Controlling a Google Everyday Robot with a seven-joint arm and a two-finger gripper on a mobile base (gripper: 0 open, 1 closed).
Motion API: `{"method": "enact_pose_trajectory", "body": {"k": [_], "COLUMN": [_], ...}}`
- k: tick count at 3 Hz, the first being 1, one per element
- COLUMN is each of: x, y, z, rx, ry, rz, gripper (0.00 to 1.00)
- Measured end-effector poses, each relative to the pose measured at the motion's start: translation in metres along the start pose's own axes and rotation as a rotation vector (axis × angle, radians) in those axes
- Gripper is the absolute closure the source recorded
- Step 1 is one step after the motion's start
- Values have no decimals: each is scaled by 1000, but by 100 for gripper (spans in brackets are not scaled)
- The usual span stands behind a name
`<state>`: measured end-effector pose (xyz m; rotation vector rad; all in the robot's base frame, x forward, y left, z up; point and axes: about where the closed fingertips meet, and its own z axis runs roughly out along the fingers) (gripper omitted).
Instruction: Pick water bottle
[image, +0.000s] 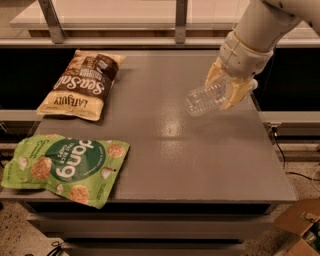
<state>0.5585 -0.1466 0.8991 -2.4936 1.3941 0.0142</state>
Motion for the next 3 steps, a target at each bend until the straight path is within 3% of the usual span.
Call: {"method": "enact_pose_trajectory", "body": {"k": [3], "x": [-16], "y": [-12], "z": [-25], "rx": [30], "ry": [8], "rz": [-56], "gripper": [100]}}
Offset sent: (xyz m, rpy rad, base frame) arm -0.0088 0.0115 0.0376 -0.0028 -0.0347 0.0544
